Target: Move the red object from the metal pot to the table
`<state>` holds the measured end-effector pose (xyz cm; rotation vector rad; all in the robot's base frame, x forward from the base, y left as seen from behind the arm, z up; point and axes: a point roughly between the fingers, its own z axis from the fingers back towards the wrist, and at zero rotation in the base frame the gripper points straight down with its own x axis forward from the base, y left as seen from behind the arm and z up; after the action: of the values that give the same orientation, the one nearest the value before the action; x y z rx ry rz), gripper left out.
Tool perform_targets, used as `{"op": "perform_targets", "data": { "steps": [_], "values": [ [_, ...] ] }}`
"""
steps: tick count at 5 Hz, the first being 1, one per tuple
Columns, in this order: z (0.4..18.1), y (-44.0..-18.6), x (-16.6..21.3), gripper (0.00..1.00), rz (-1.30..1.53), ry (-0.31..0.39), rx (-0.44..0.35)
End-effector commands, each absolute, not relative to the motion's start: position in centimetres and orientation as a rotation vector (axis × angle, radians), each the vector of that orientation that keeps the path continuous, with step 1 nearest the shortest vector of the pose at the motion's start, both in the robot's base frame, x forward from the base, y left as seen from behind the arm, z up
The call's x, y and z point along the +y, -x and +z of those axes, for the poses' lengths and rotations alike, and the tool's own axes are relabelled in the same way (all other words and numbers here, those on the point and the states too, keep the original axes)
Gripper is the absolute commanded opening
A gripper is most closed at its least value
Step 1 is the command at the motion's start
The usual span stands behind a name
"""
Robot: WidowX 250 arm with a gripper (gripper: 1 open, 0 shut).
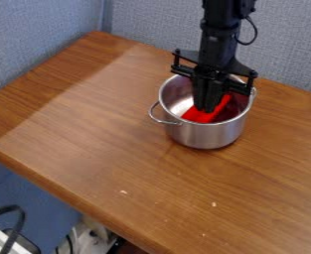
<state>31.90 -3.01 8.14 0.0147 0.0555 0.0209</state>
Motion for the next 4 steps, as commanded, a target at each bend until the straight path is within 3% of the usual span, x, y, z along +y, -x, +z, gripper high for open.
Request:
{"op": "perform_targets", "data": {
  "steps": [1,2,3,4],
  "values": [
    [8.82,-32.33,-3.21,1.0,0.015,-0.011,0.027],
    [8.67,-32.37,-3.15,0.0,0.017,-0.008,0.027],
    [8.48,-32.43,-3.1,0.0,0.019,-0.005,0.027],
    [8.4,-32.53,-3.01,1.0,0.022,-0.005,0.028]
  ]
}}
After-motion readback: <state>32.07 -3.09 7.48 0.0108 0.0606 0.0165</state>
